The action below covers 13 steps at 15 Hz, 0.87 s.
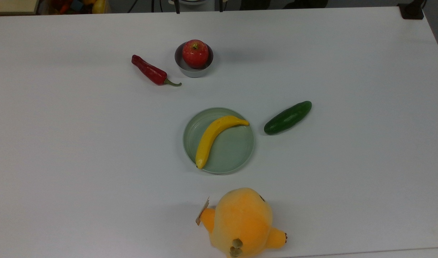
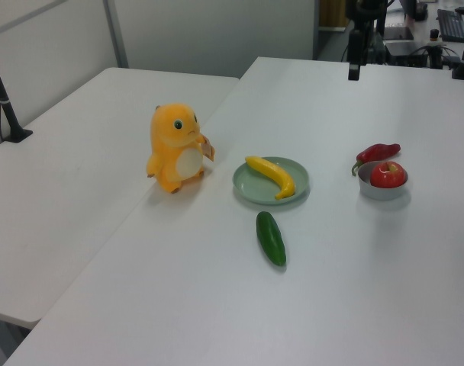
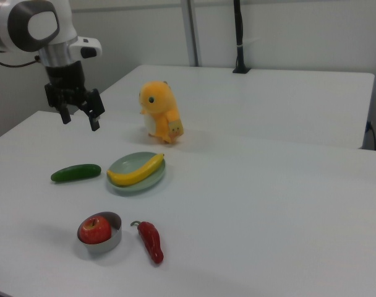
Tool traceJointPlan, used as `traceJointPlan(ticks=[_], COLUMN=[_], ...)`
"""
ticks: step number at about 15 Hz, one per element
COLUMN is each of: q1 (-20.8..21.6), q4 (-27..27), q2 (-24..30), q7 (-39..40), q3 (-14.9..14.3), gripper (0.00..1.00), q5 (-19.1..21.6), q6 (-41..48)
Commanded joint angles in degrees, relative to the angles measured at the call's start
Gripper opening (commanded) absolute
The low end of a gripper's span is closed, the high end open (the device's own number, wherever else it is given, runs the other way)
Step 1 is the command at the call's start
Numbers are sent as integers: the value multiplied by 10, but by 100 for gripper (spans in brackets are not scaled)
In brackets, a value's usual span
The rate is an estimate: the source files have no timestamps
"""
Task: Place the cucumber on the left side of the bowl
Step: 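Move the open gripper over the green cucumber and lower it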
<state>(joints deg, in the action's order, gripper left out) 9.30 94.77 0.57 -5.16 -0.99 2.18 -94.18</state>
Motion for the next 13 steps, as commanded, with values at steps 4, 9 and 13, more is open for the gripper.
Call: traceJointPlan(ticks=[4,9,13], q1=[5,26,44], q4=[-22,-42,-38], q2=[-45,-102,-144], q7=[-210,-398,-495], q3=[63,98,100], gripper=[100,100,100], q5=[1,2,0], q6=[-6,-83,-170])
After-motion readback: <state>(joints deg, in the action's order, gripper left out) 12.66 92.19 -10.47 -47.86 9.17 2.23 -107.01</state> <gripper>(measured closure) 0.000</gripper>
